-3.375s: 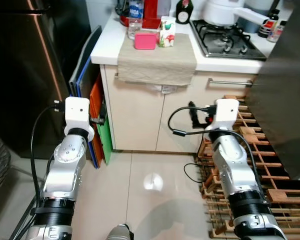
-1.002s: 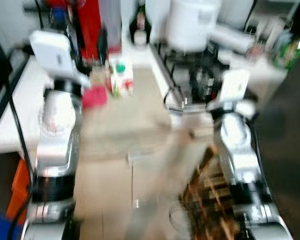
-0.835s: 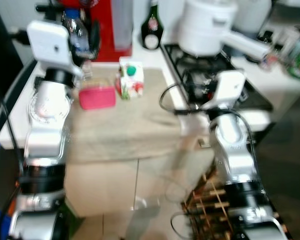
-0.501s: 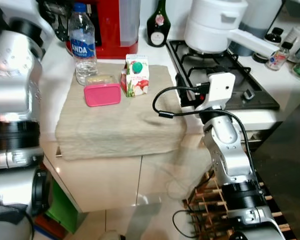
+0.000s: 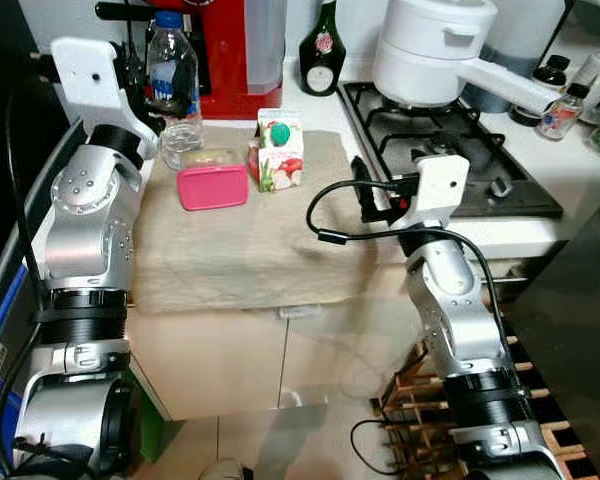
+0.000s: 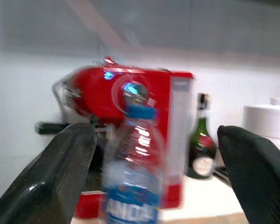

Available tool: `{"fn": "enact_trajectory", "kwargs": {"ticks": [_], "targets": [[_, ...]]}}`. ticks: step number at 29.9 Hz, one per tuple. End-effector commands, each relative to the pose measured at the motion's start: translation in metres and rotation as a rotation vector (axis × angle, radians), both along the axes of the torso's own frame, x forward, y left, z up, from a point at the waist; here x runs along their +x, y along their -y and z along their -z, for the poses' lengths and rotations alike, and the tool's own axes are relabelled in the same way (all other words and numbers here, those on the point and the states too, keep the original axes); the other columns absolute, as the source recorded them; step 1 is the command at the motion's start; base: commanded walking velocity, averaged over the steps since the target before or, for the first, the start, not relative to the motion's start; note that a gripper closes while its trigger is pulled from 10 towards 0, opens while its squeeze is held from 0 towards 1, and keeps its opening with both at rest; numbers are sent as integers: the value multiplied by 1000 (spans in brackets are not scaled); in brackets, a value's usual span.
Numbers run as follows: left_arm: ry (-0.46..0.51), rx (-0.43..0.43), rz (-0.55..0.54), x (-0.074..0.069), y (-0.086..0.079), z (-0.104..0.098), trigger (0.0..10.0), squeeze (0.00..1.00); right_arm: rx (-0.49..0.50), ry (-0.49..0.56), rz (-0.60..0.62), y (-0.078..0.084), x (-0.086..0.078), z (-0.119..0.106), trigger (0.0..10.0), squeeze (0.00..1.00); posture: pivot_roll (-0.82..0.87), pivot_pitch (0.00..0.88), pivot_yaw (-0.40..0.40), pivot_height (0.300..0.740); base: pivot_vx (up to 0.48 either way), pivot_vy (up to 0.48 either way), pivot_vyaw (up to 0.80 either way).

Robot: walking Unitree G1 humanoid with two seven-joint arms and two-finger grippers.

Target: Restocking fridge

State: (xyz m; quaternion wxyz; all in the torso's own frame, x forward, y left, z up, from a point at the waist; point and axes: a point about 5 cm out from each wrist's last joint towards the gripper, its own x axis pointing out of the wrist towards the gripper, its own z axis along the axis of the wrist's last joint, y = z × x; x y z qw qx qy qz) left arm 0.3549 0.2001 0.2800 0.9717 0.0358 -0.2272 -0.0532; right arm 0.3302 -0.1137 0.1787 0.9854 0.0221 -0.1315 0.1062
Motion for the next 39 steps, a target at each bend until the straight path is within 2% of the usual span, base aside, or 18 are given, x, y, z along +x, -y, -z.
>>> {"fn": "enact_trajectory", "kwargs": {"ticks": [1,4,6,9,14,19,23,25,28,29,35,39], "targets": [[31,103,-153,1,-8,-6,10000,0,7,-2,-27,-6,0,-2,10000,39,74,0,-39,740,0,0,0],[9,90,-149,3,-8,-4,10000,0,6,-3,-29,-7,0,-1,10000,35,73,0,-39,740,0,0,0],[-16,49,-110,5,-6,-2,10000,0,6,-3,-33,-8,0,-2,10000,31,73,0,-43,740,0,0,0],[-18,39,-83,5,-3,-2,10000,0,2,-6,-39,-8,0,-1,10000,35,77,0,-47,740,0,0,0],[0,53,-71,6,-1,-6,10000,0,-6,-11,-46,-8,1,1,10000,35,81,0,-51,740,0,0,0],[2,74,-75,8,-6,-13,10000,0,-4,-11,-50,-10,-1,2,10000,35,70,0,-30,740,0,0,0],[-59,14,11,7,1,1,10000,0,3,-16,-41,-10,-3,5,10000,39,60,0,-23,740,0,360,0],[-75,24,37,7,9,7,10000,0,-17,-26,-37,-9,-4,7,10000,35,50,0,-20,740,0,480,0],[-71,41,36,7,12,9,10000,0,-20,-29,-34,-9,-4,7,10000,35,48,0,-20,740,0,480,0],[-57,78,19,7,14,9,10000,0,-21,-32,-30,-7,-4,8,10000,39,44,0,-23,740,0,375,-800],[-59,102,-12,12,15,8,10000,0,-27,-29,-29,-4,-5,8,10000,39,25,0,-14,740,0,0,0],[-49,114,12,28,17,-14,10000,0,-63,3,-22,1,-6,-1,10000,35,-68,0,42,740,0,0,0]]}}
